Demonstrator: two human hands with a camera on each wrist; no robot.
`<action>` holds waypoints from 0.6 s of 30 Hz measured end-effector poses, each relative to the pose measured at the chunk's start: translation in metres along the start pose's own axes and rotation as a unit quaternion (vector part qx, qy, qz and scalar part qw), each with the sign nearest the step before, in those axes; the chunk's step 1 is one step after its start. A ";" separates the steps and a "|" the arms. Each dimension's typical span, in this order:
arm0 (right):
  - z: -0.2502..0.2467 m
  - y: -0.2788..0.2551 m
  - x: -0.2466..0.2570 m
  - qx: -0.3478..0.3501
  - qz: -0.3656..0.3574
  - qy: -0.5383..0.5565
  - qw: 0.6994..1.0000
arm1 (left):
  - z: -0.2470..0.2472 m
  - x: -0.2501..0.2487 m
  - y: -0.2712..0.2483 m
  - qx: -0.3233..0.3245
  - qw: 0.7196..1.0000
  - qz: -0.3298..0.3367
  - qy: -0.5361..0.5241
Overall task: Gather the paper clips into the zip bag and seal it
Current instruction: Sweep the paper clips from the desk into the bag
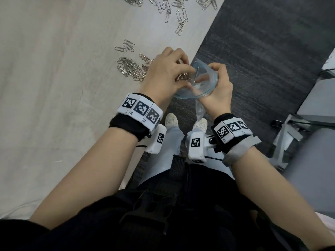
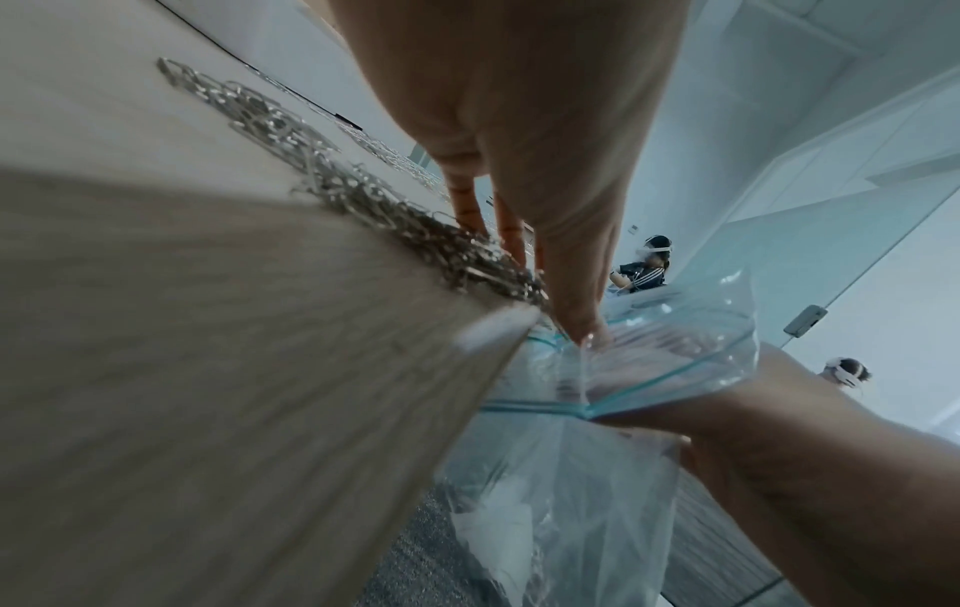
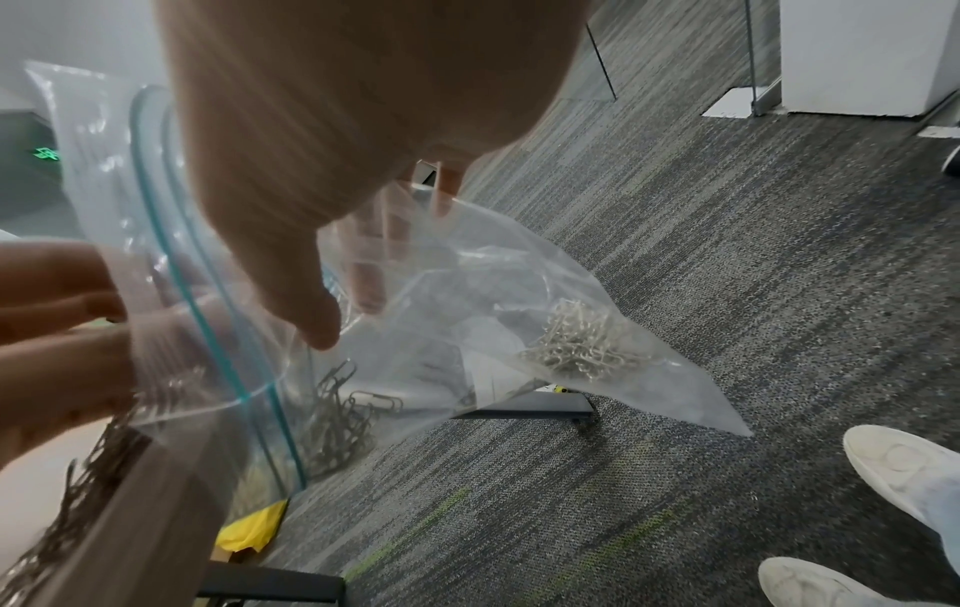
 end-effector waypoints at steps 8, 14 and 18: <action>0.002 -0.002 0.000 -0.001 0.011 0.004 1.000 | -0.035 0.049 -0.023 0.108 0.983 -0.143 0.030; 0.002 -0.002 -0.003 -0.003 0.016 0.016 1.000 | -0.032 0.058 -0.029 0.109 0.982 -0.149 0.031; 0.004 -0.002 -0.004 -0.003 0.013 0.011 1.000 | -0.026 0.047 -0.021 0.102 0.988 -0.117 -0.007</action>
Point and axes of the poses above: each hand's wrist, its own y-axis towards the middle knuckle, its own z-axis out of the palm, x = y × z, the point moved 7 cm from there along y, towards the middle knuckle, and after that the axes turned 4 degrees about y, right-handed, at the moved point
